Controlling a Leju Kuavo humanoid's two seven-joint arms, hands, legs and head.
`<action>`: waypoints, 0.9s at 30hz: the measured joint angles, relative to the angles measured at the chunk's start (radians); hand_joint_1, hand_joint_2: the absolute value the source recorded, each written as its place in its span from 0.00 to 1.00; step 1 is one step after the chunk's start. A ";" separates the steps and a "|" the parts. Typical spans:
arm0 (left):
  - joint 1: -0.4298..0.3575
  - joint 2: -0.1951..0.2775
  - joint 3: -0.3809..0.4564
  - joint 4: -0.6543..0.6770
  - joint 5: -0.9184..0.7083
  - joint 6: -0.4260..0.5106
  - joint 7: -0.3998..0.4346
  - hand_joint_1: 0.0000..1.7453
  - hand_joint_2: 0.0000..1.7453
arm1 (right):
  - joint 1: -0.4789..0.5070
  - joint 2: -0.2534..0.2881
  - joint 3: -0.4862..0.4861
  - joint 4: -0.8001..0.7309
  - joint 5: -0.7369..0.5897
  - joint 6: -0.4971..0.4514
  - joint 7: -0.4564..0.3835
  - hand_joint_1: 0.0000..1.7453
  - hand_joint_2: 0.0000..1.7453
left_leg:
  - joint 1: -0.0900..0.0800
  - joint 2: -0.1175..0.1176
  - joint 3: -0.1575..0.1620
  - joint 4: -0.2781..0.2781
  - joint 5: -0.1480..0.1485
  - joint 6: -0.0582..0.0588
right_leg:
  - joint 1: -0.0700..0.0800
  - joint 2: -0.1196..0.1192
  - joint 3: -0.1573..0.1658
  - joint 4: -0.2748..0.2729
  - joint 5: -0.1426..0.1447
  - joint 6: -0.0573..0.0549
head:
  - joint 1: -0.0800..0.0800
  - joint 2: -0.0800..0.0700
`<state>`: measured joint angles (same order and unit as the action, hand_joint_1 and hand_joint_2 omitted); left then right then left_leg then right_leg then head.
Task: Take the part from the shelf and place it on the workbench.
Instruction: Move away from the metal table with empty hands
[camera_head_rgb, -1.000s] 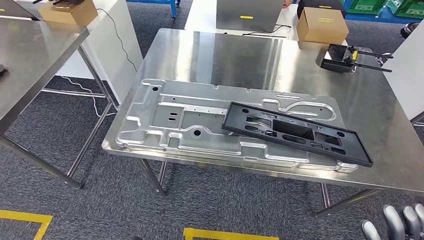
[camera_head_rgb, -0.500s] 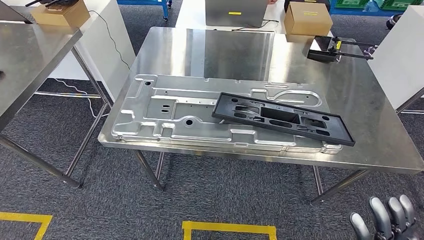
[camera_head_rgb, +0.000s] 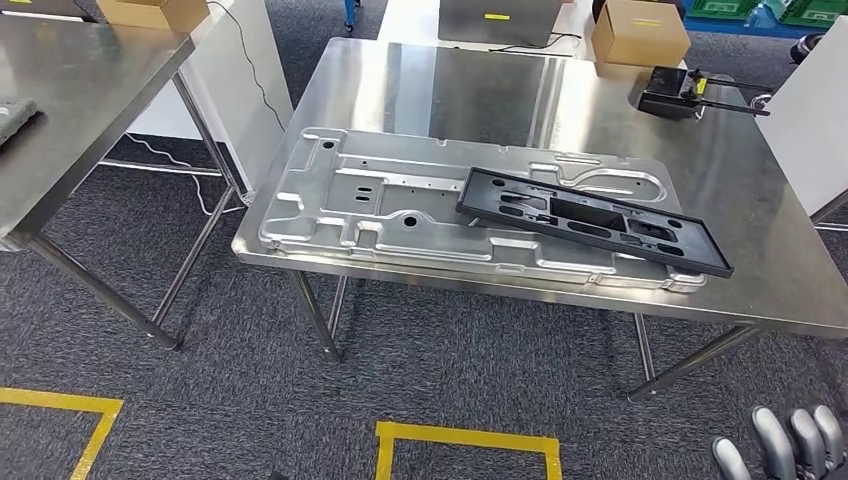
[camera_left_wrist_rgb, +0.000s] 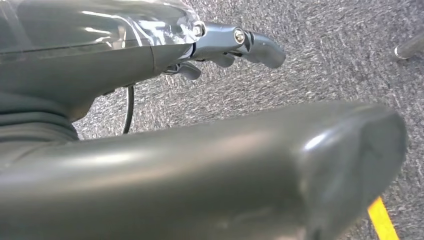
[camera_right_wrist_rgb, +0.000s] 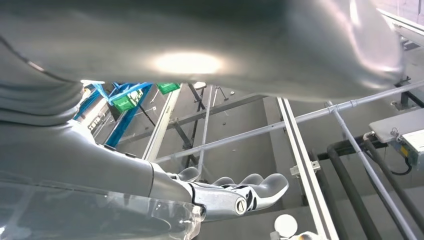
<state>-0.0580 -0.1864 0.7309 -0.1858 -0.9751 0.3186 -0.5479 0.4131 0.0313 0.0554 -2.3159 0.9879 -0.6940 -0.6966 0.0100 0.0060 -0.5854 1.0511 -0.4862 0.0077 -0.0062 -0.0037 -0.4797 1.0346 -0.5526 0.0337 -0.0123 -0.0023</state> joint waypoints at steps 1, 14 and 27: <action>0.000 -0.001 0.000 0.000 0.000 0.000 0.000 0.00 0.00 | 0.001 0.000 0.000 0.000 0.000 0.000 0.000 0.00 0.00 | 0.000 0.000 -0.002 -0.001 0.006 -0.005 | 0.005 0.000 0.017 -0.033 0.003 -0.005 | 0.001 0.000; 0.000 -0.001 0.000 0.000 -0.001 0.002 0.002 0.00 0.00 | 0.006 -0.001 -0.002 0.003 -0.006 0.000 0.000 0.00 0.00 | 0.010 -0.003 0.059 0.089 -0.082 -0.042 | -0.005 -0.007 -0.076 -0.029 0.074 -0.023 | -0.029 0.000; -0.003 -0.001 0.001 0.000 -0.006 0.003 0.007 0.00 0.00 | 0.006 -0.010 0.001 0.021 -0.005 0.000 0.000 0.00 0.00 | 0.004 0.002 0.023 -0.007 -0.018 0.006 | -0.006 -0.004 -0.158 0.236 -0.066 0.014 | -0.004 0.000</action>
<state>-0.0605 -0.1877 0.7317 -0.1858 -0.9810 0.3221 -0.5405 0.4189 0.0210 0.0568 -2.2953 0.9825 -0.6939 -0.6970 0.0140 0.0076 -0.5622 1.0438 -0.5041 0.0138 -0.0124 -0.0082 -0.6379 1.2703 -0.6186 0.0479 -0.0168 -0.0023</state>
